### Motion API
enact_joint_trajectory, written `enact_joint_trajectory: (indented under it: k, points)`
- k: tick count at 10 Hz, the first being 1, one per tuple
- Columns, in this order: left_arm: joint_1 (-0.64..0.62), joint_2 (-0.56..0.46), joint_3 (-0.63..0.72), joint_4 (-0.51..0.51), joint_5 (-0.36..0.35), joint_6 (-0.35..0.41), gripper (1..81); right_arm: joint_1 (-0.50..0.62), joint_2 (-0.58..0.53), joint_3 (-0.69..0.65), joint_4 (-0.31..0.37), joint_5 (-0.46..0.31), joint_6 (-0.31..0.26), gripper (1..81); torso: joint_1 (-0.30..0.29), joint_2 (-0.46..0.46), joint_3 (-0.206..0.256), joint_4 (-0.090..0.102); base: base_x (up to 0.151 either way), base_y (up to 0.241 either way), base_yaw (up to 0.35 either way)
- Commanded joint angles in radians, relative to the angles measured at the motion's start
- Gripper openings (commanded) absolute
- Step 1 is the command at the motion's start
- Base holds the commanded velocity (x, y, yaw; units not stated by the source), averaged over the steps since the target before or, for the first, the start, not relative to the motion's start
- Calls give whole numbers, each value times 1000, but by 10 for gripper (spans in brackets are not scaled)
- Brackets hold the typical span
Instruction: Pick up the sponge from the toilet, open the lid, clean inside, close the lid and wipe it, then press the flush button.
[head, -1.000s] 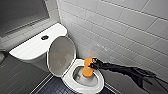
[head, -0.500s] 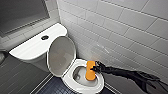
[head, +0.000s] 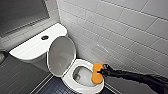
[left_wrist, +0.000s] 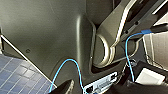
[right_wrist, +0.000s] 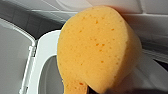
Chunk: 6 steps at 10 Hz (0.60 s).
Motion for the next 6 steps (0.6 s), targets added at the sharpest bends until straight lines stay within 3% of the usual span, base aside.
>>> enact_joint_trajectory:
  k: [1, 6]
  points:
    - [38, -32, 68, 8, 92, 13, 811, 33, -95, 117, 20, 3, 22, 10, 0, 0, 0, 0, 0, 0, 0]
    - [38, -17, 74, 13, 79, 16, 811, -67, -347, 399, 20, 33, 42, 10, 0, -1, 0, 0, 0, 0, 0]
